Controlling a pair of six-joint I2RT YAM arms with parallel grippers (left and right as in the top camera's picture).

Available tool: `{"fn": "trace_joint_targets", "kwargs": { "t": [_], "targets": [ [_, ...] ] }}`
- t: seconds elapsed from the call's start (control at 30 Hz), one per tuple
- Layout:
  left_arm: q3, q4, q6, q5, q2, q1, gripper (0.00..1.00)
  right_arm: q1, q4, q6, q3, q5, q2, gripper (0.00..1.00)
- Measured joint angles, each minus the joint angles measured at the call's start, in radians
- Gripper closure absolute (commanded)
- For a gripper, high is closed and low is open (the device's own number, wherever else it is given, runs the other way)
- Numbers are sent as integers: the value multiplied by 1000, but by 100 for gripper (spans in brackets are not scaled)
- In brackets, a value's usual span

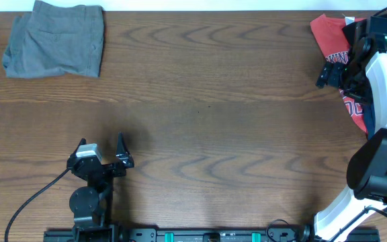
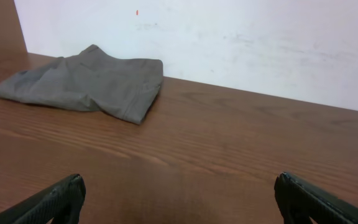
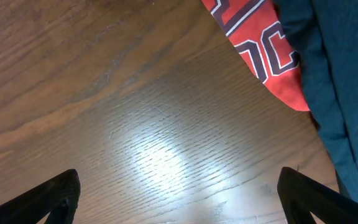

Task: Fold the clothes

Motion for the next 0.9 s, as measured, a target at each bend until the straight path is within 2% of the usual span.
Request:
{"fn": "trace_joint_targets", "kwargs": {
  "t": [0.17, 0.33, 0.57, 0.8, 0.9],
  "targets": [
    [0, 0, 0, 0, 0, 0, 2, 6, 0, 0, 0, -1, -25, 1],
    [0, 0, 0, 0, 0, 0, 2, 36, 0, 0, 0, -1, -137, 1],
    [0, 0, 0, 0, 0, 0, 2, 138, 1, 0, 0, -1, -373, 1],
    [0, 0, 2, 0, 0, 0, 2, 325, 1, 0, 0, -8, -639, 1],
    [0, 0, 3, 0, 0, 0, 2, 360, 1, 0, -2, -11, -759, 1]
  ]
}}
